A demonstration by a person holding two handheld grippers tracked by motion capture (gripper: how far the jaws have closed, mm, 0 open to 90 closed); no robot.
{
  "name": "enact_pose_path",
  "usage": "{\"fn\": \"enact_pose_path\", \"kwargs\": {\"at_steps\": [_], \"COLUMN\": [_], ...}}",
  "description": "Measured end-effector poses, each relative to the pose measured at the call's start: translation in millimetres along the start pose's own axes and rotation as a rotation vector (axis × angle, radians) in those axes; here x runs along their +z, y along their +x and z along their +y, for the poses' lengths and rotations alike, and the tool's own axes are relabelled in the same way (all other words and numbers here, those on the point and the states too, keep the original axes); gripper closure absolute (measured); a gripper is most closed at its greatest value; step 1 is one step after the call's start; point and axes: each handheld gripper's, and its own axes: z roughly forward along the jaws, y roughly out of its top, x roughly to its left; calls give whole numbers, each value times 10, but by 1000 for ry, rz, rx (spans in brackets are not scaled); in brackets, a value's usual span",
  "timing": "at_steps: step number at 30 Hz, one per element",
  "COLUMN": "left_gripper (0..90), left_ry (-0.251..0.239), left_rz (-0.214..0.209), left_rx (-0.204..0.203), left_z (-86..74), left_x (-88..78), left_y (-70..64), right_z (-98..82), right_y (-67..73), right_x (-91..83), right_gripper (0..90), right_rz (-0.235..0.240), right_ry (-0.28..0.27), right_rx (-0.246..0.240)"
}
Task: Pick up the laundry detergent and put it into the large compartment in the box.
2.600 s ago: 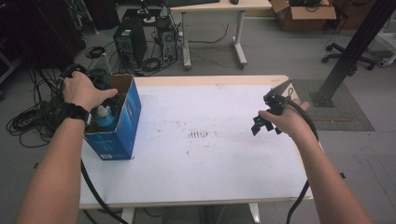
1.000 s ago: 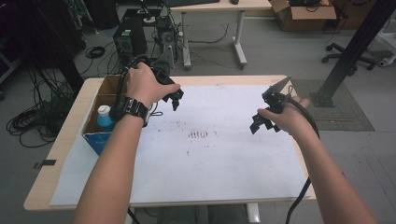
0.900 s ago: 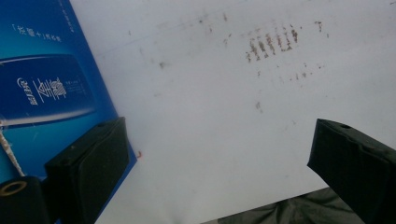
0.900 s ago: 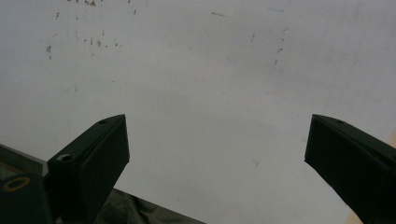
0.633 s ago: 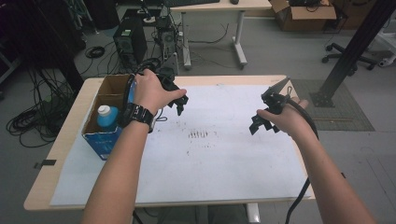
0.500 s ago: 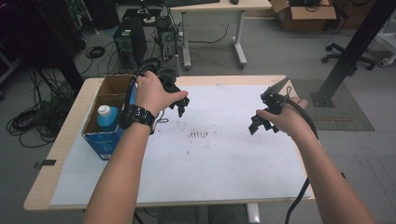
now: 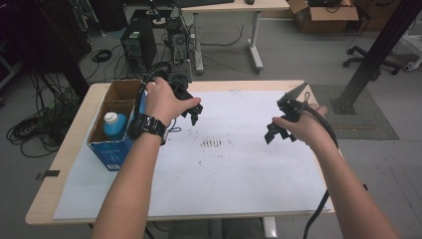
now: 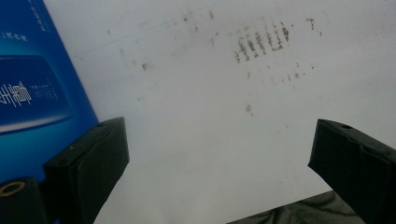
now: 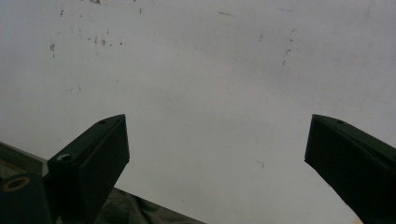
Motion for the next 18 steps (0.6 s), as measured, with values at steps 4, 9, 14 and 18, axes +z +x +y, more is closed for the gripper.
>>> {"fn": "enact_pose_path", "kwargs": {"at_steps": [4, 9, 14, 18], "left_gripper": [51, 51, 50, 51], "left_ry": [2, -1, 1, -1], "left_rz": [-7, -5, -10, -12], "left_rx": [-3, -5, -4, -6], "left_z": [-3, -4, -5, -7], "left_x": [6, 3, 1, -4], "left_y": [7, 8, 9, 13], "right_z": [-3, -6, -7, -3], "right_y": [-2, -1, 3, 7], "right_x": [3, -11, -5, -3], "right_gripper": [65, 65, 65, 65], "right_rz": [-2, -3, -2, 0], "right_ry": [3, 0, 1, 0], "right_rx": [-1, -1, 0, -3]}}
